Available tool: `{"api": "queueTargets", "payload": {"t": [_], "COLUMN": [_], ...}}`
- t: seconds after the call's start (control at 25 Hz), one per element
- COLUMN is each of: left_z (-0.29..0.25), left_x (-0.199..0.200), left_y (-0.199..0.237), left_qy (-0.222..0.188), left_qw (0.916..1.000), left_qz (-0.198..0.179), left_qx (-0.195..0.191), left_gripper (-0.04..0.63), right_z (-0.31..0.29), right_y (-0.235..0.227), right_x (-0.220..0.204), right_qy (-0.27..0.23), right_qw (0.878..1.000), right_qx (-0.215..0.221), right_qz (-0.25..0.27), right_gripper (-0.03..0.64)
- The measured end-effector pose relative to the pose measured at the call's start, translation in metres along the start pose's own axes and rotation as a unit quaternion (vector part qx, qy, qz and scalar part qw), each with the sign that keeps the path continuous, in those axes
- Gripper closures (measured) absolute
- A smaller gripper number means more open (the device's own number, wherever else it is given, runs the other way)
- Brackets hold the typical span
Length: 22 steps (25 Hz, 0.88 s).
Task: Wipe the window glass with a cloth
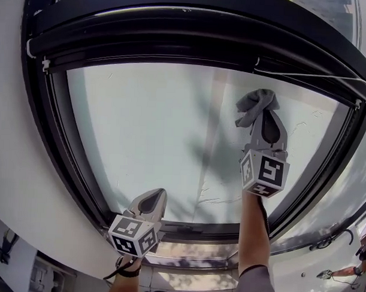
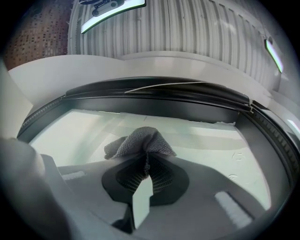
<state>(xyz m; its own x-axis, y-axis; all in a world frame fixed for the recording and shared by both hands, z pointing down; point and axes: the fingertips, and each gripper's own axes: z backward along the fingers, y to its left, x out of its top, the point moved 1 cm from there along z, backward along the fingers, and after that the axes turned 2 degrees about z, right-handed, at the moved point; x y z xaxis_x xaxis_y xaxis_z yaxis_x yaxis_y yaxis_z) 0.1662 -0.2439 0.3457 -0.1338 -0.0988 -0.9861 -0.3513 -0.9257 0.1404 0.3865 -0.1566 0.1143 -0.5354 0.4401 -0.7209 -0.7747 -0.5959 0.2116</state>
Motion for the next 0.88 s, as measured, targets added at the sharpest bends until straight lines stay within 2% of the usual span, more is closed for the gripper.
{"api": "queueTargets", "payload": {"t": [0.2, 0.36, 0.52, 0.64, 0.76, 0.88], "left_z": [-0.015, -0.028, -0.044, -0.053, -0.06, -0.061], "left_x": [-0.003, -0.008, -0.013, -0.017, -0.018, -0.017], "left_y": [-0.01, -0.018, -0.029, -0.04, -0.047, -0.049], "left_qy": [0.001, 0.008, 0.01, 0.016, 0.014, 0.012], "left_qw": [0.9999, 0.9996, 0.9994, 0.9985, 0.9979, 0.9977], "left_qz": [-0.012, -0.026, -0.023, -0.034, -0.042, -0.044], "left_qx": [-0.004, -0.009, -0.024, -0.04, -0.048, -0.05], "left_gripper": [0.589, 0.589, 0.589, 0.589, 0.589, 0.589], "right_z": [0.009, 0.018, 0.032, 0.047, 0.05, 0.047], "right_y": [-0.062, -0.118, -0.183, -0.222, -0.232, -0.222], "right_x": [-0.011, -0.019, -0.034, -0.04, -0.039, -0.038], "right_qy": [0.005, 0.022, 0.042, 0.056, 0.052, 0.044], "right_qw": [0.999, 0.996, 0.99, 0.984, 0.984, 0.986], "right_qx": [-0.042, -0.082, -0.138, -0.171, -0.168, -0.156], "right_qz": [-0.008, 0.007, -0.005, -0.007, -0.024, -0.033], "right_gripper": [0.601, 0.601, 0.601, 0.601, 0.603, 0.603]}}
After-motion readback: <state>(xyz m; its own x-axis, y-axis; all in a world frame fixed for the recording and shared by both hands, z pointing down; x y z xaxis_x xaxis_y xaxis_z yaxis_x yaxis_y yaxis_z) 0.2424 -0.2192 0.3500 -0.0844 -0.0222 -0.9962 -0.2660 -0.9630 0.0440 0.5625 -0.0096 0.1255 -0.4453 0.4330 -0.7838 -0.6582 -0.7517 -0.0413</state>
